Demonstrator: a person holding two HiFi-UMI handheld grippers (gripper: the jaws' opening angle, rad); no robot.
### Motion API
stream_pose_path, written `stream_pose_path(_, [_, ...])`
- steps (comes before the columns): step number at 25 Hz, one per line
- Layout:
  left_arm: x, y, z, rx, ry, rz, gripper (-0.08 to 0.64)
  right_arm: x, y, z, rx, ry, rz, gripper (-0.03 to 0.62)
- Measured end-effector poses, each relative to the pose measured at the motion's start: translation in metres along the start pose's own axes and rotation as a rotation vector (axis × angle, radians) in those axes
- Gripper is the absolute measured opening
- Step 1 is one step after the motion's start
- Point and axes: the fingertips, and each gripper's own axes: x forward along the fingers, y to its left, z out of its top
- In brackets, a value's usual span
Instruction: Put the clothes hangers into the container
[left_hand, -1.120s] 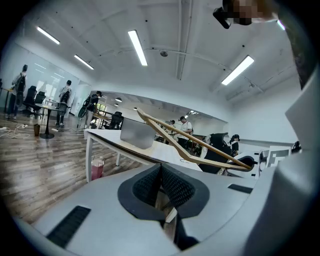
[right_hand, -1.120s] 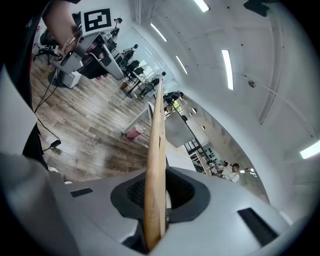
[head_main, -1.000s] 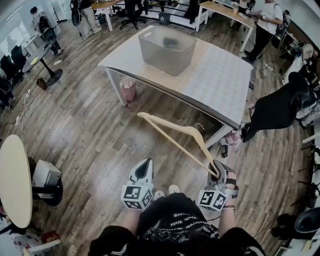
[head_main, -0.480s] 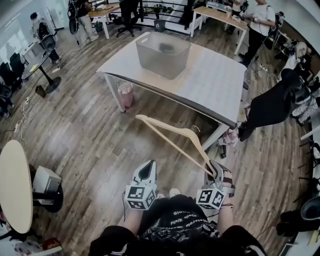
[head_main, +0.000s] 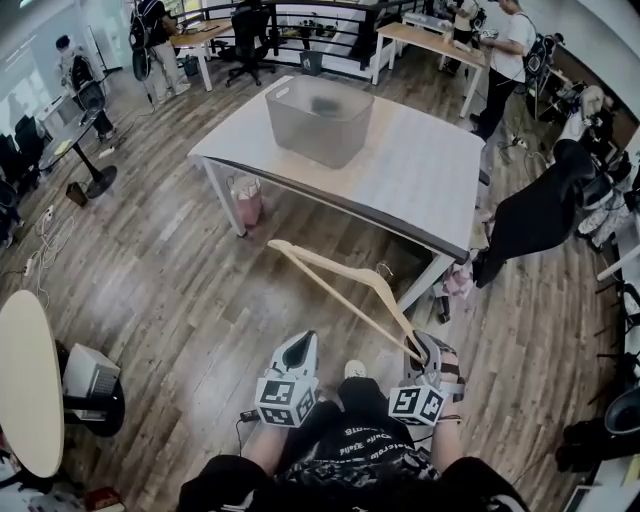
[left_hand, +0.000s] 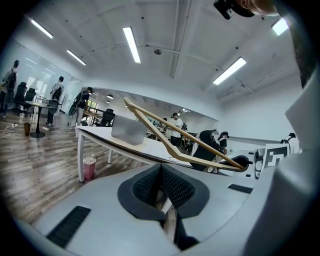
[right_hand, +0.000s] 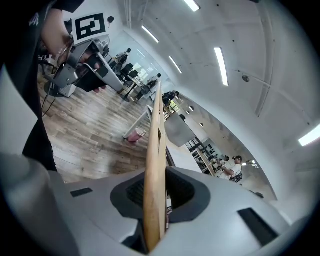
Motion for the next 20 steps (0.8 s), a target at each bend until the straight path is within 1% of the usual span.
stream_pose_path(4, [0.013, 0.003, 0.002, 0.009, -0.01, -0.007, 0.02, 0.021, -0.002, -0.002, -0.002, -0.018, 0.0, 0.066])
stream_pose_path(9, [0.049, 0.016, 0.008, 0.002, -0.008, 0.031, 0.02, 0.067, -0.015, 0.0, -0.027, -0.052, 0.03, 0.069])
stream_pose_path(15, [0.113, 0.028, 0.04, 0.006, -0.039, 0.081, 0.02, 0.134, -0.067, 0.004, -0.038, -0.099, 0.039, 0.067])
stream_pose_path(20, [0.174, 0.041, 0.051, -0.004, -0.044, 0.148, 0.02, 0.199, -0.106, -0.001, -0.048, -0.143, 0.058, 0.066])
